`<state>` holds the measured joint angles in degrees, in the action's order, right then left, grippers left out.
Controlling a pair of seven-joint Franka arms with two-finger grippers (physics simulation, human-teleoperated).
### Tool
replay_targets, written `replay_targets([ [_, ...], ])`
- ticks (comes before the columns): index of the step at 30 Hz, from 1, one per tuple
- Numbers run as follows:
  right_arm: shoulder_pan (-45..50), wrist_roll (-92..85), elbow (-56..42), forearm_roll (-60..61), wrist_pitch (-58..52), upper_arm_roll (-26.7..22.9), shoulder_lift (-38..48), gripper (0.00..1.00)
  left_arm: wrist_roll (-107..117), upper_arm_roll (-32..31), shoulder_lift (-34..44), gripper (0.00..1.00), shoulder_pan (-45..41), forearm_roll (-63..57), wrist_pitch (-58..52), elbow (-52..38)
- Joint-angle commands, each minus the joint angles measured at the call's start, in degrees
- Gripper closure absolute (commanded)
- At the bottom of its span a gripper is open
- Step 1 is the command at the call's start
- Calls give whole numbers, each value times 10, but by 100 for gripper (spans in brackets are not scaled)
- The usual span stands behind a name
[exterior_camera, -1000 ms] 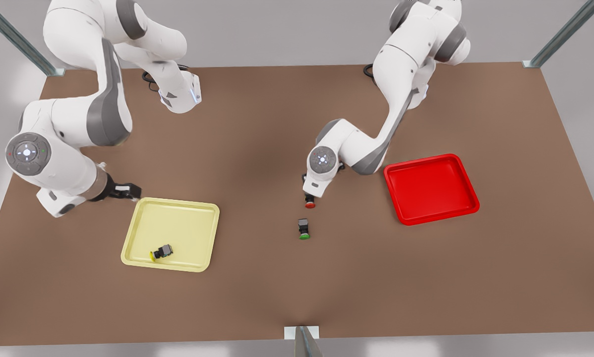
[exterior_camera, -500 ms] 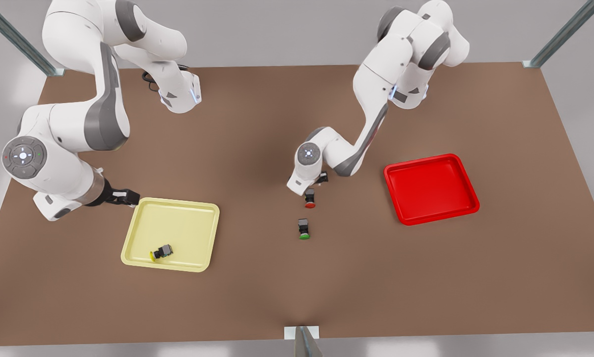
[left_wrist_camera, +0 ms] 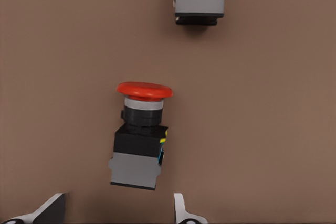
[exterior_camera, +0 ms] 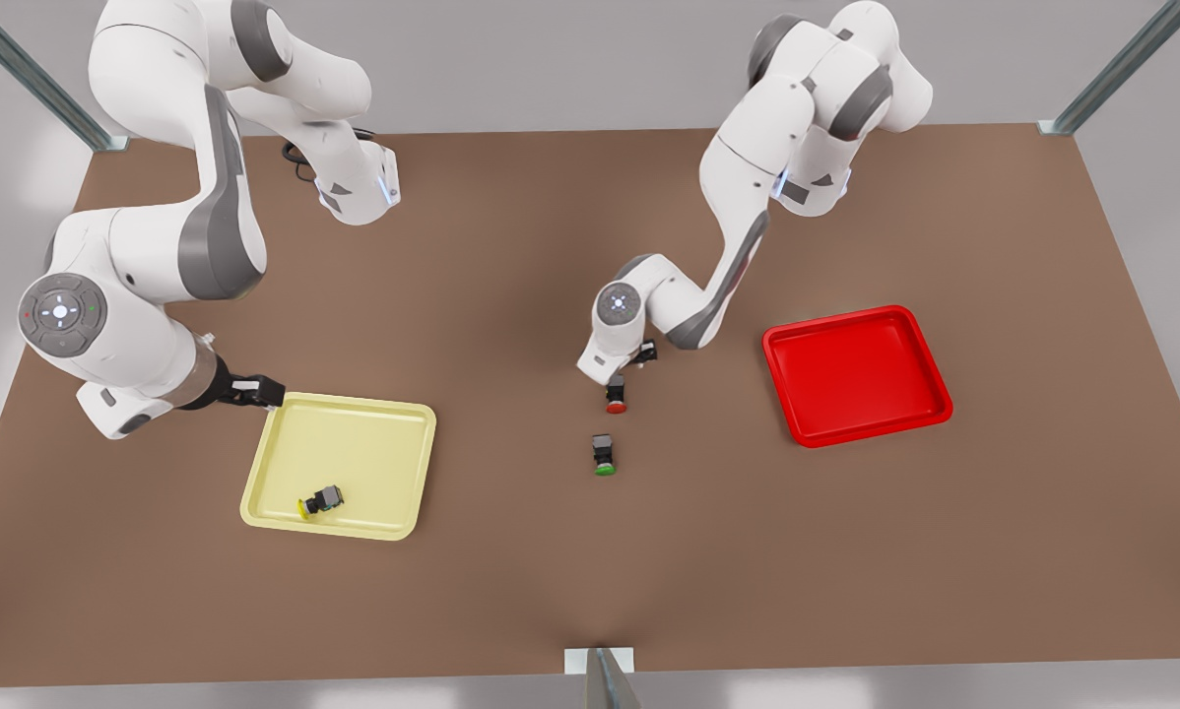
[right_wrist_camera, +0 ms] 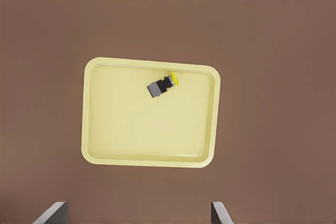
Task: Place the switches on the corresponding trays according to their colors
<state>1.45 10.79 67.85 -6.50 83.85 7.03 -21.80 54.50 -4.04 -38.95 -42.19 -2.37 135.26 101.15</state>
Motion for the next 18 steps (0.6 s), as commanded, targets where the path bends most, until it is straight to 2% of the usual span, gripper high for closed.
replay_targets([
  [1,0,0,0,0,0,0,0,0,0,0,0,0,0,-4,0,0],
  [18,9,0,1,0,-1,1,-1,0,-4,0,-9,0,-4,-4,38,3],
])
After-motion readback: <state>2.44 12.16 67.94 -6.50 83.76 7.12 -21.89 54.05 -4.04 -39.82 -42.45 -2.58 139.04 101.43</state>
